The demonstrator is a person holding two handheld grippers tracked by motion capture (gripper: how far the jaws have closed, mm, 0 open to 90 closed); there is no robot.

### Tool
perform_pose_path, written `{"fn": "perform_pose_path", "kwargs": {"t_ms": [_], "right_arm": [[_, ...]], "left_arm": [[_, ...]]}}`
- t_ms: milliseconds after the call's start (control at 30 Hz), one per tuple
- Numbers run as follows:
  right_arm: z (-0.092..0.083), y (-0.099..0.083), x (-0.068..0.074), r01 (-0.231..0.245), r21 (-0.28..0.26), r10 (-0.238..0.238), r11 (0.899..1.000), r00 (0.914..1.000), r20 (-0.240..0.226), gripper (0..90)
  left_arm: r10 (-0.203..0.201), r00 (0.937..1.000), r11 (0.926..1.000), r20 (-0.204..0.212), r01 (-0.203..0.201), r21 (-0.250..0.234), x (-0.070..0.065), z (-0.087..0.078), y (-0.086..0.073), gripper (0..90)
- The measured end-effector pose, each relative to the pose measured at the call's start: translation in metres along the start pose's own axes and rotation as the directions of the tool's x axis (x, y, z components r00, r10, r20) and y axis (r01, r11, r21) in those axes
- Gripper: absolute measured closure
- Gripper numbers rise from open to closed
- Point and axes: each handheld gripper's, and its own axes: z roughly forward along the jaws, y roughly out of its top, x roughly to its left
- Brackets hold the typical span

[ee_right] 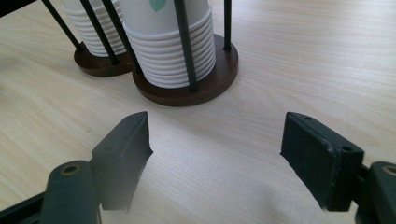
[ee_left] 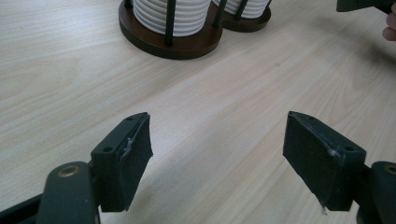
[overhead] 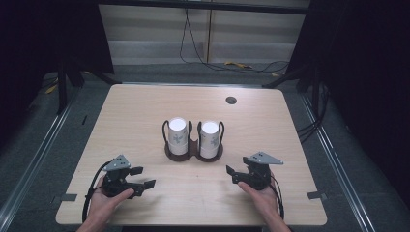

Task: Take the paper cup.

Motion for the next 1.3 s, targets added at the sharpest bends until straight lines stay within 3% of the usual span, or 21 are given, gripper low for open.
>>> {"fn": "perform_pose_path", "kwargs": {"t_ms": [500,800,833,1033,1300], "right_arm": [[-0.001,0.005,0.008,0.030,0.020,-0.028,0.999,0.9961,-0.083,27.0],[-0.002,0.010,0.018,0.060,0.025,-0.056,0.998,0.9875,-0.147,27.6],[-0.002,0.014,0.021,0.086,0.020,-0.082,0.996,0.9847,-0.154,28.2],[-0.004,0.026,0.029,0.130,0.026,-0.122,0.991,0.9740,-0.191,28.3],[-0.002,0.040,0.036,0.138,0.010,-0.132,0.990,0.9639,-0.231,31.9]], "left_arm": [[0.000,0.9998,0.9998,0.018,0.000,0.019,0.002,0.003,0.003,23.0],[0.003,0.9998,1.0000,0.019,-0.003,0.006,0.003,0.001,0.003,22.8],[0.004,0.9998,1.0000,0.017,-0.004,0.007,0.003,0.001,0.004,22.8],[0.010,0.9998,0.9999,0.018,-0.010,0.009,0.003,0.002,0.004,22.8],[0.012,0.9998,0.9998,0.016,-0.013,0.017,0.002,0.002,0.003,21.7]]}}
